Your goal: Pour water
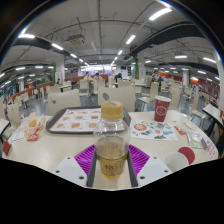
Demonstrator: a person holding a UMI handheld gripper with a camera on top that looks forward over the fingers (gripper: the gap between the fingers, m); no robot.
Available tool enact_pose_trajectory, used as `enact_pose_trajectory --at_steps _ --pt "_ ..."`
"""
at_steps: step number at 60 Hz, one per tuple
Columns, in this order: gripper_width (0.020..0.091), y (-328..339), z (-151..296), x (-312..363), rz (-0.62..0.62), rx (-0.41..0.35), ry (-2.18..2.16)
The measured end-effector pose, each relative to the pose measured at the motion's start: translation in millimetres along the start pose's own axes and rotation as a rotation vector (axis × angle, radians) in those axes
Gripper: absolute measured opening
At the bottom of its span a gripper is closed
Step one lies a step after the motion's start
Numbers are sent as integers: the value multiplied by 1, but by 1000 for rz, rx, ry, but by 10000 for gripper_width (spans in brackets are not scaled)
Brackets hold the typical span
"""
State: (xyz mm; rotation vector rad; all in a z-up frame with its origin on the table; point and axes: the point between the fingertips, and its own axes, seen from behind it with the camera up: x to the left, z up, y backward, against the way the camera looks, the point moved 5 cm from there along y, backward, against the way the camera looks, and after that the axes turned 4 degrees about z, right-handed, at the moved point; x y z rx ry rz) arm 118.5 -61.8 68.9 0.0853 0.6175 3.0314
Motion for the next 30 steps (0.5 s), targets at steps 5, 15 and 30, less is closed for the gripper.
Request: enact_pose_trajectory --at_steps 5,15,30 --pt "459 -1 0 -1 9 -7 10" --pt "372 3 1 3 20 3 60" --pt "370 45 51 12 171 -36 -325"
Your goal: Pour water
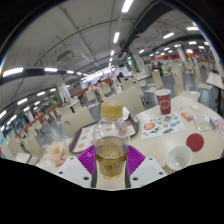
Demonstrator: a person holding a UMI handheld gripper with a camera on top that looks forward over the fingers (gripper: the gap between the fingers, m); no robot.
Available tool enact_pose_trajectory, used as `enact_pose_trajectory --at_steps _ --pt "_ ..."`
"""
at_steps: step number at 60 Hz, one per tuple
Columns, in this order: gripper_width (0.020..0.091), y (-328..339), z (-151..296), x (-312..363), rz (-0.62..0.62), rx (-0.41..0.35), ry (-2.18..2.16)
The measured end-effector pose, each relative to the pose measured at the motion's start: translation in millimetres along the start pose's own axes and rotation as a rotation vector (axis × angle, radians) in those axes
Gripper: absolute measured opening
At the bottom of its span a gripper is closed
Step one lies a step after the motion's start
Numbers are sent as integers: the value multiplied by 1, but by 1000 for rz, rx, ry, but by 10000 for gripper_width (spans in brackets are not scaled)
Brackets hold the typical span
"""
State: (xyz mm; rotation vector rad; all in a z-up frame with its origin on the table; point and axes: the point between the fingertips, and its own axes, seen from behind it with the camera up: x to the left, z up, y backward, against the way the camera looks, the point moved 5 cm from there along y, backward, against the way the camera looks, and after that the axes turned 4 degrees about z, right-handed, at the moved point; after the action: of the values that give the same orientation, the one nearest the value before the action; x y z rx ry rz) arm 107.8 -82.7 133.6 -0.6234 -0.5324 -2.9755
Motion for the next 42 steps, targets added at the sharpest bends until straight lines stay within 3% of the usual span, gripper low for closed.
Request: enact_pose_trajectory --at_steps 13,23,31,42 --pt "373 35 40 19 271 -41 -795" --pt "369 27 32 -8 405 -56 -1298" --pt "369 28 17 -34 424 -67 -1580" --pt "370 32 1 -44 404 -42 -1614"
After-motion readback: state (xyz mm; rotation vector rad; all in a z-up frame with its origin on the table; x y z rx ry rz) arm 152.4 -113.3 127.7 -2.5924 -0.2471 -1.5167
